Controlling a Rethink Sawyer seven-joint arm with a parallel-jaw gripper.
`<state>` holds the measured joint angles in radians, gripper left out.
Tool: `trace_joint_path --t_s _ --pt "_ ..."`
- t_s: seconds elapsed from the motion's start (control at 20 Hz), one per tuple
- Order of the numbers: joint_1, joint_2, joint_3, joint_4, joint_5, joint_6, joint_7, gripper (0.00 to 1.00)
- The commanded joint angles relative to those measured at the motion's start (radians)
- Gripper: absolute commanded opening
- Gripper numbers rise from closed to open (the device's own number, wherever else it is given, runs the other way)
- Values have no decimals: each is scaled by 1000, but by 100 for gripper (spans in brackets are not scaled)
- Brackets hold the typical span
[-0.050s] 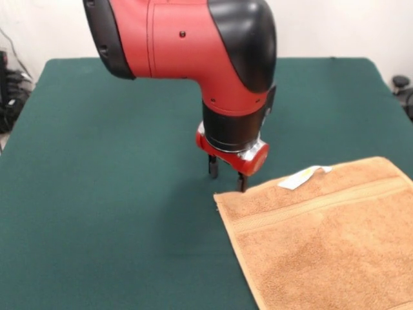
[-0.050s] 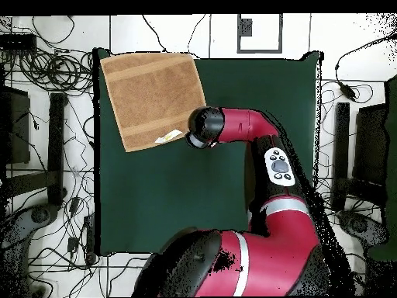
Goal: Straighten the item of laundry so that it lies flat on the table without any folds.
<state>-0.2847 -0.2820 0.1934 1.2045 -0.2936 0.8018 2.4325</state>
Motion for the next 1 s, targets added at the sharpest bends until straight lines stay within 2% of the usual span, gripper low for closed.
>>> trace_joint_path --t_s 0.05,0.2,0.5,0.8,1.0 --pt "-49 214 87 133 -97 -307 -117 100" --pt "-63 192 90 160 -104 -287 -128 100" --pt "-62 103 111 205 -60 -178 -114 100" --pt "-54 83 121 206 -44 -161 -84 100" --pt "-48 54 123 202 -26 -101 -89 100"
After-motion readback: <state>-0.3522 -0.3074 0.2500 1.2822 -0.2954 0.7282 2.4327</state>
